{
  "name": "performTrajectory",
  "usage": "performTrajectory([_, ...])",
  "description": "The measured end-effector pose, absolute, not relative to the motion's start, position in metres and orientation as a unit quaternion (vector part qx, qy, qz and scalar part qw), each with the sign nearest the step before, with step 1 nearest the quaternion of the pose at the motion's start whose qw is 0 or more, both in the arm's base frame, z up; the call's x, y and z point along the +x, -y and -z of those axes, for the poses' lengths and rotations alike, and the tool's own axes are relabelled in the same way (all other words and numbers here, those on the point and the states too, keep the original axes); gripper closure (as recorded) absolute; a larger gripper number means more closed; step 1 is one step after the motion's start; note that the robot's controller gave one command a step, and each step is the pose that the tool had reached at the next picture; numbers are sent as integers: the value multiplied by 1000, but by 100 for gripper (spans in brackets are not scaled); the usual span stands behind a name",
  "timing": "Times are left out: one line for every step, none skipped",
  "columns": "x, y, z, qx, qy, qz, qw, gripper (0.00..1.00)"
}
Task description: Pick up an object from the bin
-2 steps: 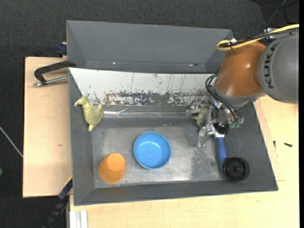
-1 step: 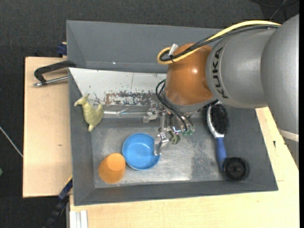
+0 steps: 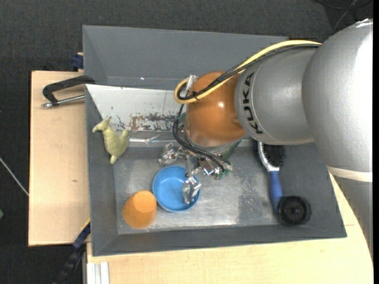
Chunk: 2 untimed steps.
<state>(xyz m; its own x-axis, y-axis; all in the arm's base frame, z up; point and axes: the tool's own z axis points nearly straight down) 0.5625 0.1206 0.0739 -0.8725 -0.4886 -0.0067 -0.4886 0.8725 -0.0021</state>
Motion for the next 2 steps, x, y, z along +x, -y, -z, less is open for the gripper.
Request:
performTrajectory([565,-123,-78,-252,-968,-2,10,100])
performTrajectory([556,-123,-201,-259,-966,0,8,100])
